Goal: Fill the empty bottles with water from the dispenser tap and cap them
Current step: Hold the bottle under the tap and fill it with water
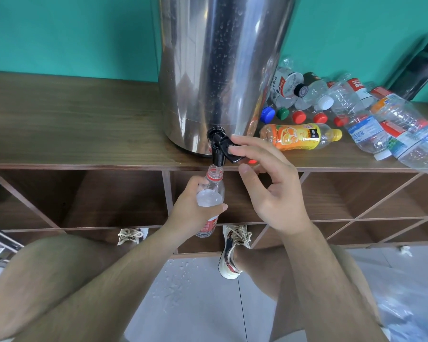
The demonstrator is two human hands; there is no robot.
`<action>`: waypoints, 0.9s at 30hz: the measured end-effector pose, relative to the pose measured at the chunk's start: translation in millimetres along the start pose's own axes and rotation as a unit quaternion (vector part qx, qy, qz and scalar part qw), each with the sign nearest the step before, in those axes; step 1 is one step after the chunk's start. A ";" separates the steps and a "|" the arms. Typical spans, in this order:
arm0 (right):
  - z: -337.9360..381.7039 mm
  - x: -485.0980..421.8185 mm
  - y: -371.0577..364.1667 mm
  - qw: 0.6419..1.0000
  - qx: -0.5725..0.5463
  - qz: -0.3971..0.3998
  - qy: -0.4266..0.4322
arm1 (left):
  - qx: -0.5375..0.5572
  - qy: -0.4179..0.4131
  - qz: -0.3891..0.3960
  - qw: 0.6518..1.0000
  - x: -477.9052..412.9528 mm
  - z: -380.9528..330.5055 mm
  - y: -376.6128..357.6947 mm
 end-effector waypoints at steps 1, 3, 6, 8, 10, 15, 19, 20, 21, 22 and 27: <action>0.2 0.1 -0.2 1.000 -0.001 0.000 0.001 | 0.002 0.000 0.000 1.000 -0.1 0.1 0.0; 0.2 0.2 -0.2 1.000 -0.001 0.000 0.002 | 0.003 0.001 0.001 1.000 0.5 -0.4 -0.2; -0.4 0.2 0.5 1.000 0.001 -0.002 0.001 | 0.000 0.003 0.003 1.000 1.3 -0.3 -0.7; 0.0 0.2 0.2 1.000 0.000 -0.004 -0.001 | -0.002 0.005 0.003 1.000 1.6 -0.3 -0.6; 1.0 -0.3 -0.8 1.000 -0.002 -0.006 0.000 | -0.001 0.004 0.002 1.000 1.2 -0.4 -0.4; 0.3 -1.6 -3.0 1.000 -0.012 -0.008 0.004 | 0.008 -0.003 0.002 1.000 1.7 -0.6 0.0; 0.3 -2.0 -2.1 1.000 -0.011 -0.009 0.006 | 0.014 -0.003 0.002 1.000 1.6 -1.5 0.3; 0.1 -2.3 -1.7 1.000 -0.009 -0.009 0.007 | 0.014 -0.004 0.003 1.000 1.2 -1.8 0.0; -0.4 -2.5 -1.6 1.000 -0.007 -0.010 0.006 | 0.009 -0.004 0.003 1.000 0.8 -2.3 -0.3; -0.9 -2.5 -1.6 1.000 -0.005 -0.011 0.005 | 0.004 -0.005 0.003 1.000 0.8 -2.5 -0.4; -0.1 -1.6 -0.9 1.000 0.000 -0.015 0.012 | -0.004 0.000 -0.002 1.000 0.3 -0.6 -0.5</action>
Point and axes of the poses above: each hand's wrist, its own x-axis away from the middle knuckle, its own y-axis out of the back of the hand, z = x × y, the point moved 7 cm from there along -x, towards the middle knuckle, and after that the axes turned 3 degrees about -z, right-handed, at the moved point
